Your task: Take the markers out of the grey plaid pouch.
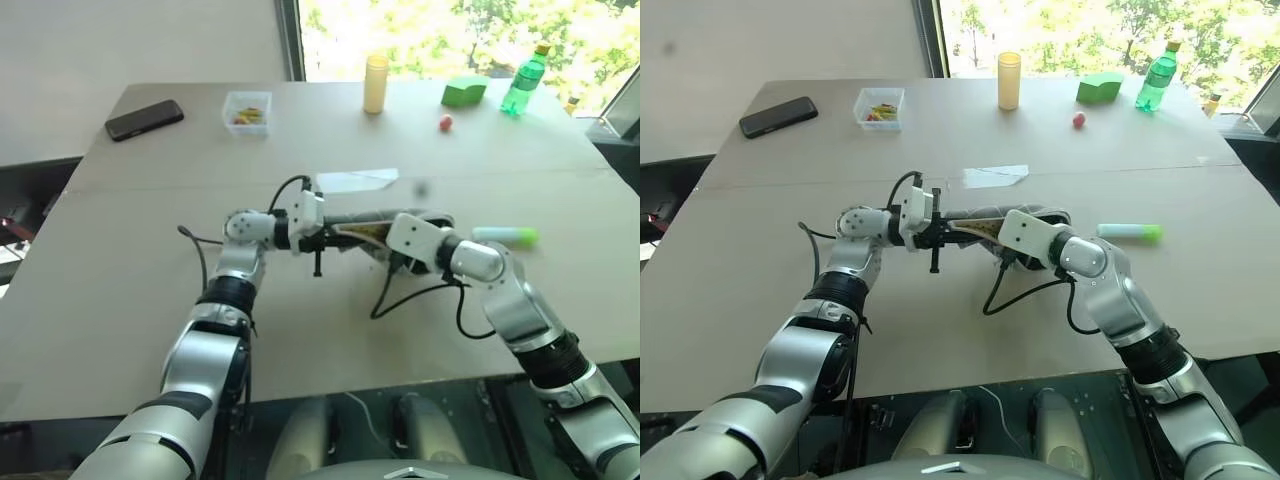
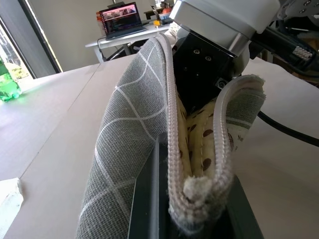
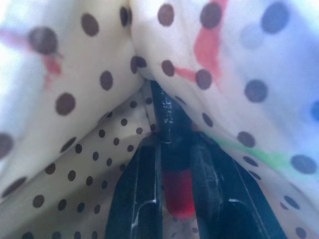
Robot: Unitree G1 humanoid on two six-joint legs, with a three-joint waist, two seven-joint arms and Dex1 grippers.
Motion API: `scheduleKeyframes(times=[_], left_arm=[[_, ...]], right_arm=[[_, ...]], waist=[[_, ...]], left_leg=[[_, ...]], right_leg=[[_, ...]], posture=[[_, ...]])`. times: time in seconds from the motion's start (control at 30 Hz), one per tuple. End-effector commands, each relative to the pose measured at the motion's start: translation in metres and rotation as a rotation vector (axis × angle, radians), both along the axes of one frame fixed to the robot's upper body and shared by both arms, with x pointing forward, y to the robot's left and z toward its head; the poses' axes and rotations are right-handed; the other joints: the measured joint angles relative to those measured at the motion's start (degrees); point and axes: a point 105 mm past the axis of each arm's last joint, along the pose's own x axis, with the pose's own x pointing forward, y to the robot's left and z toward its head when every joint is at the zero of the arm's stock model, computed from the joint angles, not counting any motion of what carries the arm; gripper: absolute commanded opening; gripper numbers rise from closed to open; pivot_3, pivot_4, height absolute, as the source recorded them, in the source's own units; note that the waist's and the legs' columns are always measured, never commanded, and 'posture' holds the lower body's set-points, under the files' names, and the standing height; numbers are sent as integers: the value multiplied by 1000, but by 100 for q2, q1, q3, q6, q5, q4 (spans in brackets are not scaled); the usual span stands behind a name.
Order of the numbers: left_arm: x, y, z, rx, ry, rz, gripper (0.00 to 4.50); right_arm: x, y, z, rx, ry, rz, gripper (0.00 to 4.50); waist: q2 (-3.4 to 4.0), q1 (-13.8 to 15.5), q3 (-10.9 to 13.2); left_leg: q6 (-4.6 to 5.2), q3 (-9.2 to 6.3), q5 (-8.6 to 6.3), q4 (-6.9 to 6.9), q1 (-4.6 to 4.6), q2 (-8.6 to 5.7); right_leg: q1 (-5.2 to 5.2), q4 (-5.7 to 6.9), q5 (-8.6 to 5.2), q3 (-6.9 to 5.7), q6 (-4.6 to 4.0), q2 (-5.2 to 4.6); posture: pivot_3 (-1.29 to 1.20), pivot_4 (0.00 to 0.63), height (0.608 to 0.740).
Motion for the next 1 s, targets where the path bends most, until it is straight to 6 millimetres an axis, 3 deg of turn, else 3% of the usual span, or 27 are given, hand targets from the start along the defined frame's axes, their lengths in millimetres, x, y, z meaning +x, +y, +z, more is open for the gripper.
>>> scheduleKeyframes(times=[0.03,0.17,0.27,0.4,0.6,0.77,0.87,1.0], left_arm=[[-4,0,5,32,-88,-28,0],[-8,-6,10,13,-116,-58,0],[1,-2,13,-13,-91,5,0],[17,12,6,48,-68,132,0],[26,14,1,95,-100,206,0],[21,5,2,90,-143,160,0],[12,-4,3,70,-160,100,0],[17,1,2,88,-158,142,0]], right_arm=[[8,-7,17,-6,-30,-46,302],[17,-8,18,30,30,-106,292],[19,-12,17,62,61,-122,292],[10,-32,8,-1,122,-134,292],[3,-37,12,-57,143,-139,291],[8,-29,21,188,232,-210,291],[19,-45,6,198,252,-294,291],[25,-63,1,137,245,-352,291]], waist=[[0,1,0],[0,9,0],[0,7,0],[0,36,0],[0,10,0],[0,-10,0],[0,16,0],[0,35,0]], left_leg=[[0,0,0,0,-1,0],[0,0,0,1,-1,-2],[0,-1,0,1,-3,-2],[1,-4,0,1,-6,-4],[2,-3,-1,1,-5,-2],[1,-3,0,1,-3,1],[0,-3,0,2,-2,1],[2,-2,-1,2,-6,-7]], right_leg=[[-1,1,0,-1,0,0],[0,0,0,-1,0,-1],[0,-1,0,-1,0,-1],[0,-4,0,-6,1,-2],[-1,-2,0,-7,1,-1],[-1,3,0,-7,1,0],[-1,4,1,-7,1,-1],[0,-4,1,-5,1,-6]], posture=[[0,150,740],[0,150,740],[0,150,740],[0,150,740],[0,150,740],[0,150,740],[0,150,740],[0,150,740]])
